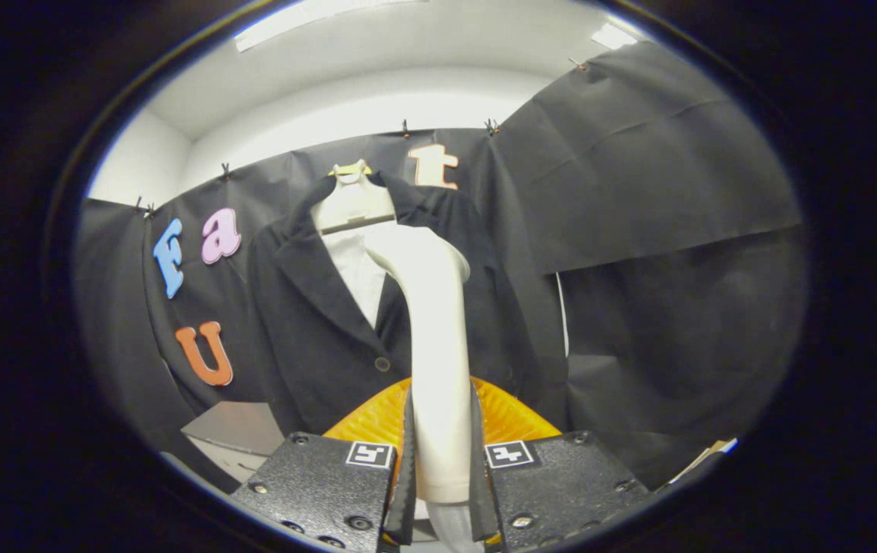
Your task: Iron the clothes twice with a garment steamer, once on the left side and once on the right side.
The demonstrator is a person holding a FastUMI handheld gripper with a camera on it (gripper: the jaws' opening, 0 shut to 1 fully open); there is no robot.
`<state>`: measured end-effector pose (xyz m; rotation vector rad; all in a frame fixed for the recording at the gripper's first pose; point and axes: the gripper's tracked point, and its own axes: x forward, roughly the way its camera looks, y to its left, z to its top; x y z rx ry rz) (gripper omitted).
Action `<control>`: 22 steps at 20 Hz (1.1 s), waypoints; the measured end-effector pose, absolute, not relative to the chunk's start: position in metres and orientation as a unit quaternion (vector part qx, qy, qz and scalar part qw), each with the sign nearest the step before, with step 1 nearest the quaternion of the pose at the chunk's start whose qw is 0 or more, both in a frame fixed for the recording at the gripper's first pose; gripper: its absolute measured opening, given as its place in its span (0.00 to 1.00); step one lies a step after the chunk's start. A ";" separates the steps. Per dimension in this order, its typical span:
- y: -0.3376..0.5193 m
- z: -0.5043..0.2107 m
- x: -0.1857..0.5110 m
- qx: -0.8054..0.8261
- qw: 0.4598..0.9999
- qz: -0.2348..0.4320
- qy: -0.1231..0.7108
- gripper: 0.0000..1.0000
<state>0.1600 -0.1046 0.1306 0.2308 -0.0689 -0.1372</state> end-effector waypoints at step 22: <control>-0.136 0.112 0.246 0.055 0.994 -0.097 -0.017 0.31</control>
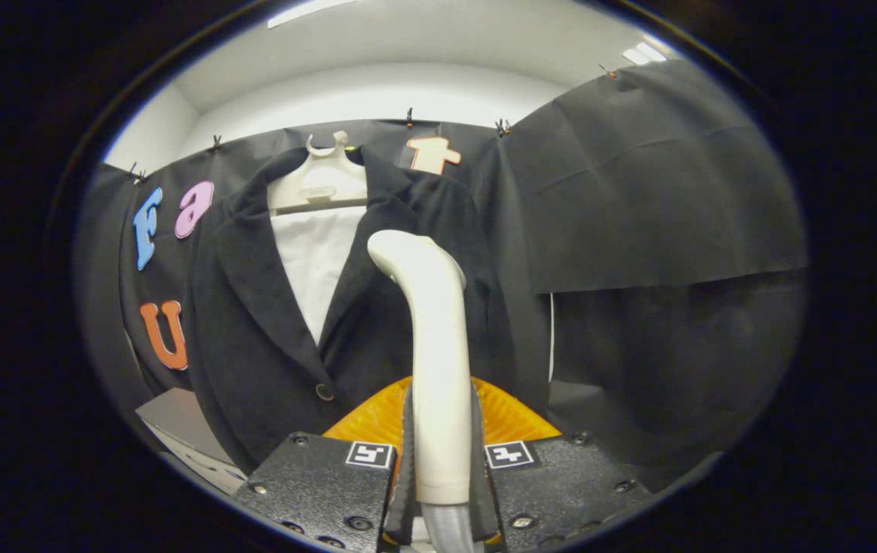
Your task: Iron the clothes twice with a garment steamer, once on the left side and once on the right side.
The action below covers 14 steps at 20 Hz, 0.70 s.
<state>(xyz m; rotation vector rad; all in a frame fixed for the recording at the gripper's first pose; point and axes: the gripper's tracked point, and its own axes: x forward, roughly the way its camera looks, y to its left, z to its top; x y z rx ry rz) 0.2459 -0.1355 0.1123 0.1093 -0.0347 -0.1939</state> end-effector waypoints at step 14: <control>-0.127 0.025 0.226 0.052 0.992 -0.106 0.052 0.31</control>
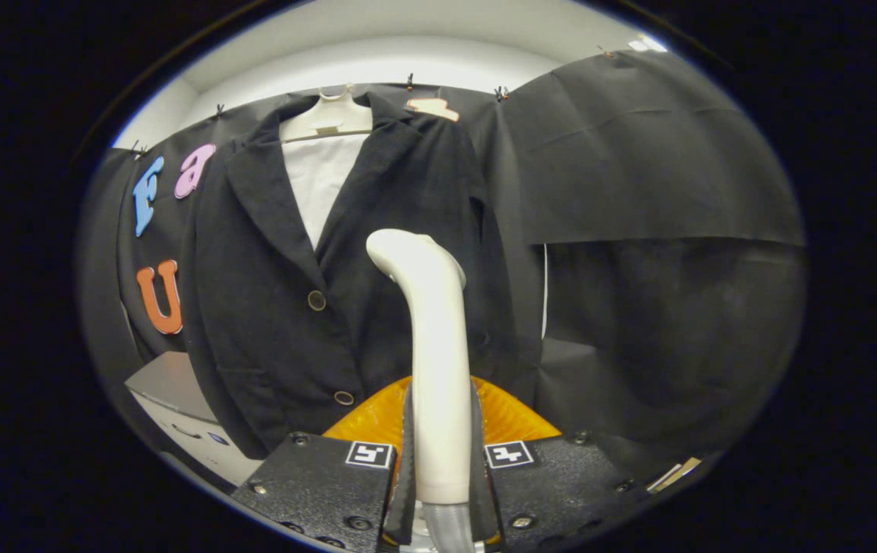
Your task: Iron the clothes twice with a garment steamer, once on the left side and once on the right side.
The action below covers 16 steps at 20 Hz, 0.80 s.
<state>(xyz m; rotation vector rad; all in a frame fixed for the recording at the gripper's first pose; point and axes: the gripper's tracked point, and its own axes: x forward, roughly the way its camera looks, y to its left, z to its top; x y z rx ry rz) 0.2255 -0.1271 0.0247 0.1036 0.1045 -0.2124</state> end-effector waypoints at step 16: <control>-0.126 -0.056 0.201 0.039 0.986 -0.109 0.120 0.31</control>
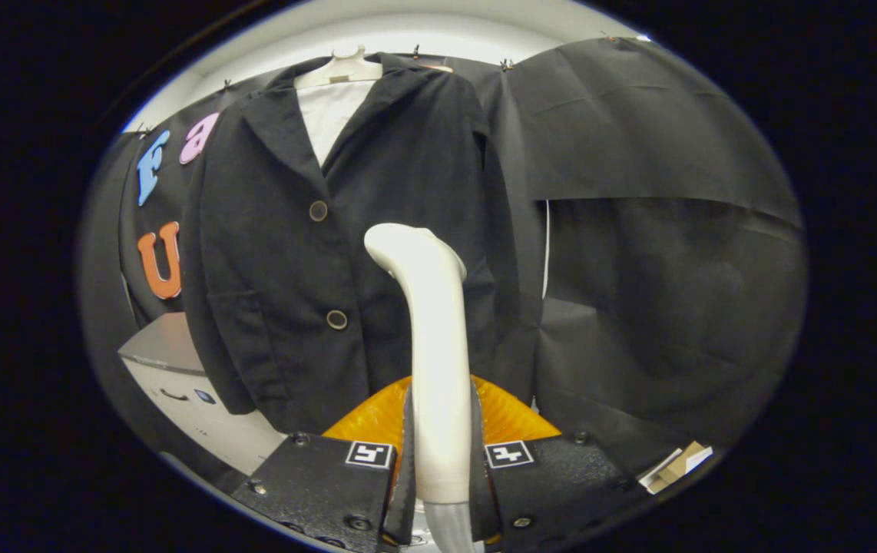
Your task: Iron the clothes twice with a garment steamer, once on the left side and once on the right side.
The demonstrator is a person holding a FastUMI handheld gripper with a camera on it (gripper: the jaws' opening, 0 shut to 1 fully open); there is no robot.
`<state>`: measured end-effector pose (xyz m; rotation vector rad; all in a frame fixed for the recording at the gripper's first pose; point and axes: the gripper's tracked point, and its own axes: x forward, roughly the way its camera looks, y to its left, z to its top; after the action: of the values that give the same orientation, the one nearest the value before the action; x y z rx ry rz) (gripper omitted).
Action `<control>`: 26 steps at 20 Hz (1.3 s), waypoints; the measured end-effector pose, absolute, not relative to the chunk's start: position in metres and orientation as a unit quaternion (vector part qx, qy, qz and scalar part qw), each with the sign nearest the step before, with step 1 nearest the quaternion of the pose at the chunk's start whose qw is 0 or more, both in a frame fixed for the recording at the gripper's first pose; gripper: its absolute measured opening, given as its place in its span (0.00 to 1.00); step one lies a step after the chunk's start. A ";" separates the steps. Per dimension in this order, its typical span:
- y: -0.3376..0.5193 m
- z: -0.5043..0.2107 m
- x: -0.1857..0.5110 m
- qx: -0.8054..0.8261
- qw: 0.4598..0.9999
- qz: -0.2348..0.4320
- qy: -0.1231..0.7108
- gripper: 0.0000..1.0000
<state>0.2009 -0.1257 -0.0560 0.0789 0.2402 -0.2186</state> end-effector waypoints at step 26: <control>-0.114 -0.194 0.152 0.028 0.966 -0.114 0.231 0.31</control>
<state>0.1519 -0.1139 -0.1943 0.0576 0.4667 -0.2302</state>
